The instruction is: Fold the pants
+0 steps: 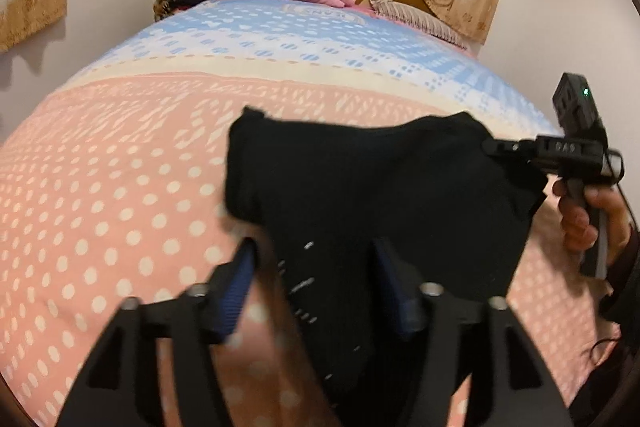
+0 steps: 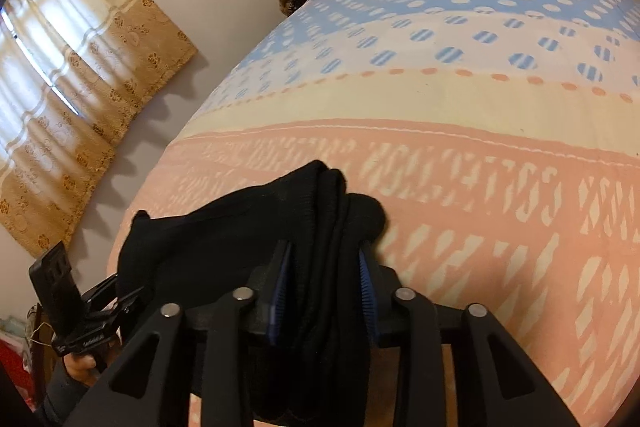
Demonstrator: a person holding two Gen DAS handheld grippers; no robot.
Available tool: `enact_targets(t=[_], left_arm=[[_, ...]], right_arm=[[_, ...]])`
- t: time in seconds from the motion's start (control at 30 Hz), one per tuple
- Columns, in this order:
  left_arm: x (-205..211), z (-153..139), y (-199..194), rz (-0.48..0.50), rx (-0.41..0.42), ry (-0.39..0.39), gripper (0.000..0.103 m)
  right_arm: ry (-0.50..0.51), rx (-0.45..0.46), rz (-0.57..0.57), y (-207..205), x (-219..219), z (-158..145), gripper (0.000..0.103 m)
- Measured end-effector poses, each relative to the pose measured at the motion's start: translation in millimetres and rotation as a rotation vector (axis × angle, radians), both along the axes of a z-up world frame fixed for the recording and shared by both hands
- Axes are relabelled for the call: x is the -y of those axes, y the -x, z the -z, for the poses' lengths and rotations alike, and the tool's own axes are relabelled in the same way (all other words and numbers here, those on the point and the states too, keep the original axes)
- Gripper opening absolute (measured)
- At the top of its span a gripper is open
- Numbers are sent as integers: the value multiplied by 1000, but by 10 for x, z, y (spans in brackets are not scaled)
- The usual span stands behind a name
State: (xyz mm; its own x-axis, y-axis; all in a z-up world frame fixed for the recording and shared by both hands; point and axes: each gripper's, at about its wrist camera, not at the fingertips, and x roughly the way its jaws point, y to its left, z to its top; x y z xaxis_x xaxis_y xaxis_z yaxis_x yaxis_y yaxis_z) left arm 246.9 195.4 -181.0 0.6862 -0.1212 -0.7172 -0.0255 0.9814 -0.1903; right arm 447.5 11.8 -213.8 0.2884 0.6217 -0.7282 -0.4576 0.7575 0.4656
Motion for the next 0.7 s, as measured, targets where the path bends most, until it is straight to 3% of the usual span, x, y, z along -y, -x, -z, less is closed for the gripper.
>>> enact_targets(t=[0.03, 0.13, 0.2, 0.27, 0.43, 0.7], left_arm=[[-58, 9, 24, -6, 1, 2, 73], [-144, 19, 102, -22, -5, 33, 76], [-178, 47, 120, -51, -7, 32, 87], [-223, 96, 91, -76, -10, 55, 91], [-203, 58, 94, -111, -22, 40, 93], [-95, -92, 450, -183, -17, -2, 93]], right_arm=[[20, 3, 17, 11, 35, -1, 53], [18, 7, 26, 112, 154, -72, 53], [46, 31, 20, 196, 192, -91, 53], [110, 55, 25, 272, 219, -37, 58], [94, 29, 76, 242, 331, 5, 63], [139, 181, 123, 785, 490, -363, 64]])
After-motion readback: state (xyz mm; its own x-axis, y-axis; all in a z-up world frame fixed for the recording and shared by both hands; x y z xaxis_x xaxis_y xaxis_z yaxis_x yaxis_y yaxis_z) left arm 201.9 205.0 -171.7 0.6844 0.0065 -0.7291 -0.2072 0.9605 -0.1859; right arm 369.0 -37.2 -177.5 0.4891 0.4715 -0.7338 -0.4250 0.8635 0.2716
